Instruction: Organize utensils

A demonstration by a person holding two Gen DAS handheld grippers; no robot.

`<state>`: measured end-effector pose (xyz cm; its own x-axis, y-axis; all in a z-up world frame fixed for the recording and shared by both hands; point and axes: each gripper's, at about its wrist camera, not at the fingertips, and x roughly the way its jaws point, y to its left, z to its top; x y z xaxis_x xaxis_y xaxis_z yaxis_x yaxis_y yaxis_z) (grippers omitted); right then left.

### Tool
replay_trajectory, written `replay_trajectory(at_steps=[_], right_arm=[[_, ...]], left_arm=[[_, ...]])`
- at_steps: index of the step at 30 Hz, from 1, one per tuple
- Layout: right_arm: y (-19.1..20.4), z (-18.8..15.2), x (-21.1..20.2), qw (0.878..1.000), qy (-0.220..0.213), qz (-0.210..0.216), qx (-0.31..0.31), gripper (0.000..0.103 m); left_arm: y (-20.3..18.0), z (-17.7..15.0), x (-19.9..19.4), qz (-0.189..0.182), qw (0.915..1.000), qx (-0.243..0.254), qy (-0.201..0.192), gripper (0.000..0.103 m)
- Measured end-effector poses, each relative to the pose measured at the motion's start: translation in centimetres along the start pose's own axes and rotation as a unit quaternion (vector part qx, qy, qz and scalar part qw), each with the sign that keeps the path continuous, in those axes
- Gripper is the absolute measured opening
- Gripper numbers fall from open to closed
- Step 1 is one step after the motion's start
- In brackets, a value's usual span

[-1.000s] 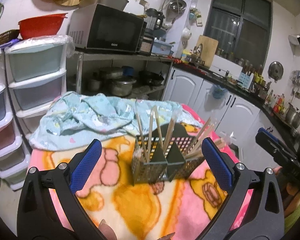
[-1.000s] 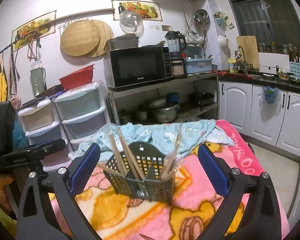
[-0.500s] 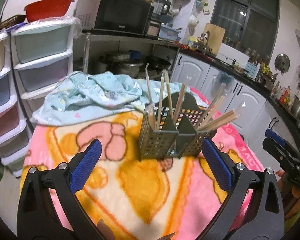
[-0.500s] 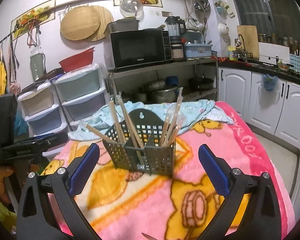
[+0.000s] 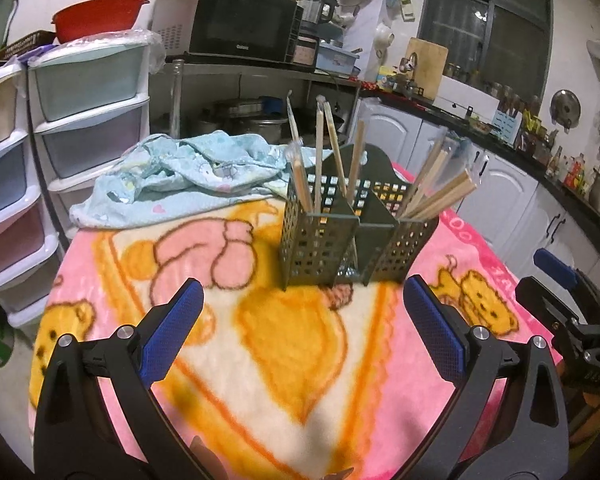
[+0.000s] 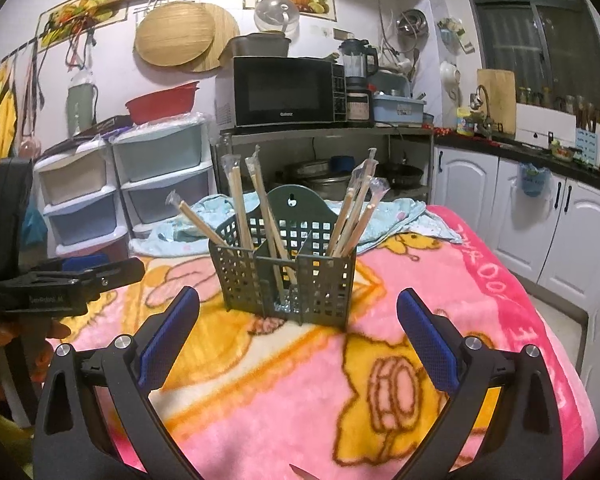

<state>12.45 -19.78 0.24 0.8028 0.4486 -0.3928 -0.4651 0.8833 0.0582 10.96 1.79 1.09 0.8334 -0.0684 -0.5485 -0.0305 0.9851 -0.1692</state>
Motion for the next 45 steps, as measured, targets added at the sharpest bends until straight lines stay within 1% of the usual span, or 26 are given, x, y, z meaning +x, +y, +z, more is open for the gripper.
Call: replay_trajectory(at_steps=[4,8,11,13,16,22,34,45], right_arm=[[-0.1,-1.2,0.1,1.0,0.003,-0.01,0.003,0.096],[-0.4,-2.2,0.1,1.0,0.01,-0.018,0.007,0.096],[-0.4,-2.6,-0.3,1.0,-0.009,-0.029,0.002,0.096],[-0.5,-2.7,-0.7,0.999,-0.027,-0.043,-0.001,0.096],[-0.7,-2.9,-1.2,0.997,-0.048,-0.057,0.001,0.096],[-0.7,-3.1,-1.4,0.996,-0.063,-0.062,0.002,0.096],[0.0,-3.3,-1.5,0.996,-0.062,-0.058,-0.006,0.096],[0.0,-3.3,-1.5,0.996,-0.062,-0.058,-0.007,0.096]], left_arm=[[-0.3,-1.0,0.0,0.0,1.0,0.001,-0.003,0.092],[-0.7,-1.7,-0.3,0.0,0.9998,0.012,-0.018,0.092],[-1.0,-2.2,-0.7,-0.003,0.9992,0.017,-0.036,0.092],[-1.2,-2.3,-1.1,-0.007,0.9986,0.015,-0.051,0.092],[-1.6,-2.5,-1.6,-0.005,0.9972,0.021,-0.072,0.092],[-1.9,-2.8,-2.1,-0.004,0.9953,0.018,-0.095,0.092],[-2.1,-3.0,-1.8,-0.007,0.9958,0.016,-0.09,0.092],[-1.8,-3.0,-2.2,0.0,0.9953,0.011,-0.096,0.092]])
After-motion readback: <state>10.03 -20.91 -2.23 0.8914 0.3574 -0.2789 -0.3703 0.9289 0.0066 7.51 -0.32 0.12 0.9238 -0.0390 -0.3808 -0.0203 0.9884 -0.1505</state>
